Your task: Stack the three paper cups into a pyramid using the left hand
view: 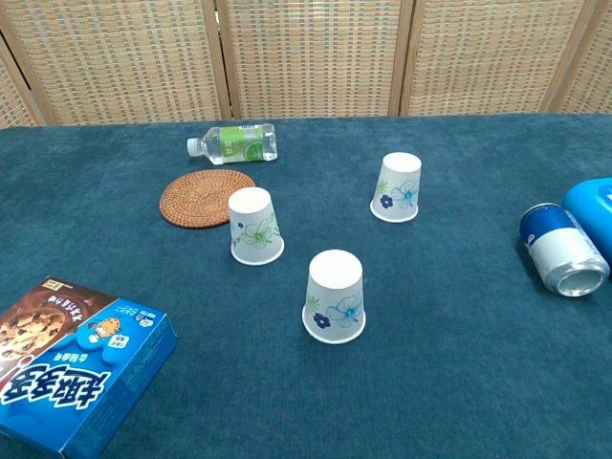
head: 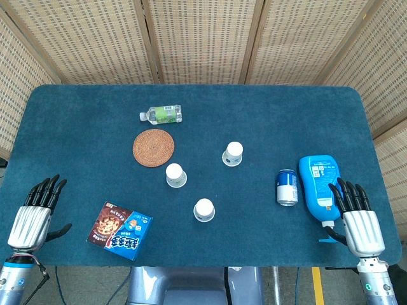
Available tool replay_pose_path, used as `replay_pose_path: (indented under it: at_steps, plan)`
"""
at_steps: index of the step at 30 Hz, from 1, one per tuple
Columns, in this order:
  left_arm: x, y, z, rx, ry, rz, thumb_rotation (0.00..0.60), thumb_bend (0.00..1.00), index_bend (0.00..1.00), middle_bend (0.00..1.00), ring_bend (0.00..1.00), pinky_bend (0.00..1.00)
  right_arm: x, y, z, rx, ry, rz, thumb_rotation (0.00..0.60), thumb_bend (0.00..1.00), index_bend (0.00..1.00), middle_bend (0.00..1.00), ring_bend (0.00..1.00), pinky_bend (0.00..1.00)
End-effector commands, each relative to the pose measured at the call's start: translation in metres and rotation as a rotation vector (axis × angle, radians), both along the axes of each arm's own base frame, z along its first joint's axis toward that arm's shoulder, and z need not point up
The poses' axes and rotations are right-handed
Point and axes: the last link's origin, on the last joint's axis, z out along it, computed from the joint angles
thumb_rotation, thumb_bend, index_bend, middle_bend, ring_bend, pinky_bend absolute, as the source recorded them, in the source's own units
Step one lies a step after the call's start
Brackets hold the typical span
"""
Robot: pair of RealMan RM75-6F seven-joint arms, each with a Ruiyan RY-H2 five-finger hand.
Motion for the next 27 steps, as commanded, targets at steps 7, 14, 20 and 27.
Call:
replay_pose_path:
  at_steps: [7,14,20,27]
  plan:
    - [-0.0008,0.0005,0.0011,0.004,-0.004,0.003,0.6,0.17,0.0,0.0,0.0,0.09,0.0,0.0,-0.0007,0.005,-0.001,-0.002,0.6,0.15,0.02,0.0,0.0,0.1]
    - [-0.0016,0.0015,0.0019,0.003,-0.007,0.006,0.6,0.17,0.0,0.0,0.0,0.09,0.0004,-0.0011,-0.001,0.006,-0.001,-0.004,0.6,0.15,0.02,0.0,0.0,0.1]
    - [-0.0004,0.0019,0.0005,-0.003,-0.006,0.003,0.6,0.17,0.01,0.0,0.0,0.09,-0.0005,-0.0002,-0.0016,0.013,-0.002,-0.009,0.6,0.15,0.03,0.0,0.0,0.1]
    - [0.001,0.002,-0.0018,-0.011,-0.004,0.003,0.6,0.17,0.01,0.0,0.0,0.09,-0.0032,0.0009,0.0006,0.017,-0.007,-0.021,0.6,0.15,0.03,0.0,0.0,0.1]
